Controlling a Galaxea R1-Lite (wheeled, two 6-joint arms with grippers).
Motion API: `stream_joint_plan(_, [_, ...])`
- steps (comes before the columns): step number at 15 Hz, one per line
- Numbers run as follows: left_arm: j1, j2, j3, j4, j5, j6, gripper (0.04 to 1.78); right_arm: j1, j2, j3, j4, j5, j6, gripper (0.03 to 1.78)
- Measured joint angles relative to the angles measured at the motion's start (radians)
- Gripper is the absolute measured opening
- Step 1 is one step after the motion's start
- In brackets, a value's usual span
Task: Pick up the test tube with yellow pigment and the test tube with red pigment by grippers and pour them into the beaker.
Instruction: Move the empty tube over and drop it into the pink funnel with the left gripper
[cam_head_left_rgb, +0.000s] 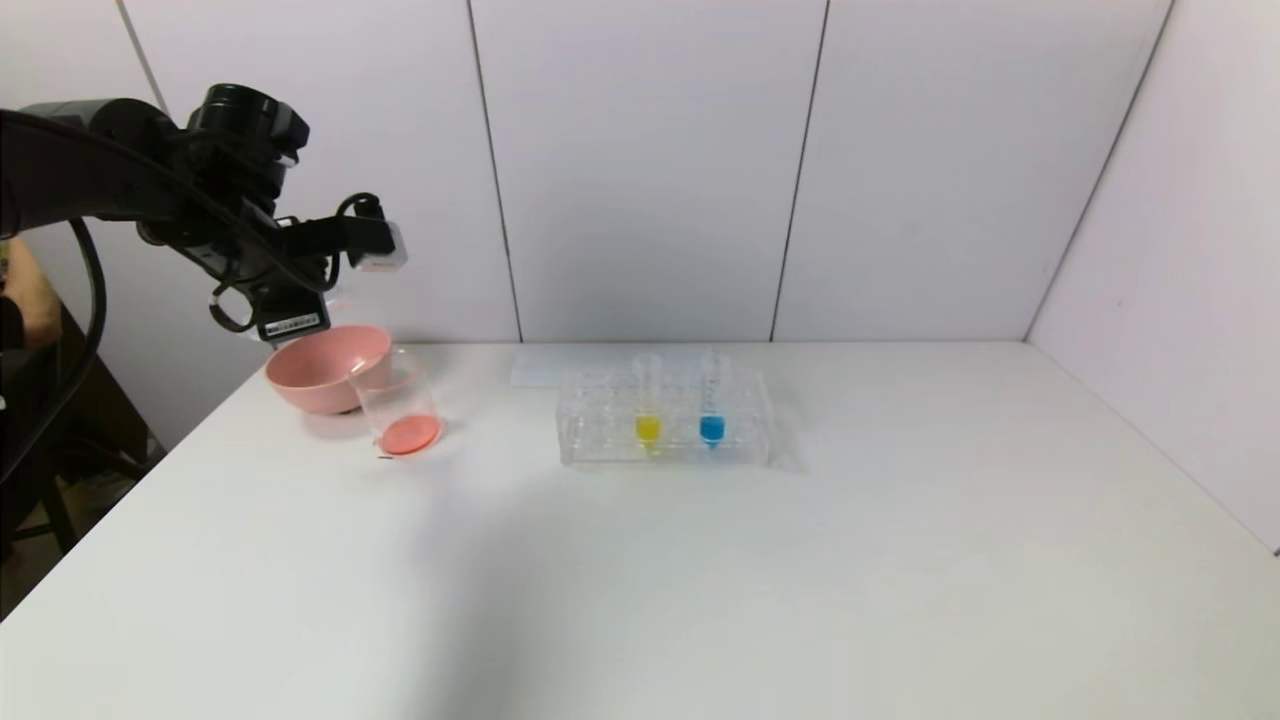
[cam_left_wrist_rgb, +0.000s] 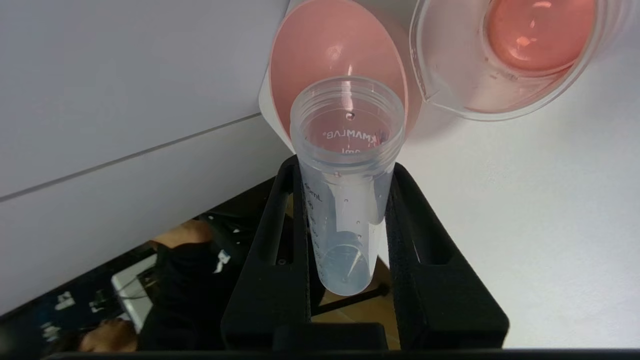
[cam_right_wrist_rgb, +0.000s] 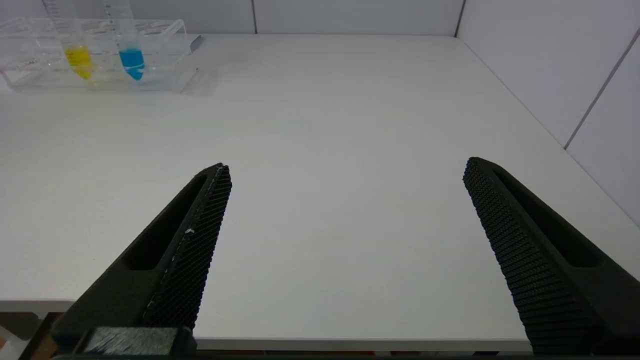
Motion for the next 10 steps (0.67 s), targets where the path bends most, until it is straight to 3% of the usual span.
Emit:
stream_joint_plan(2, [0.006,-0.019,0.001,-0.008,-0.034,-0.131,0.47,0.000,0.000,0.000,0.000,0.000,0.000,1.70])
stream_joint_plan(10, [0.039,-0.056,0.056,-0.219,-0.034,-0.506,0.47,0.000,0.000,0.000,0.000,0.000,0.000,1.70])
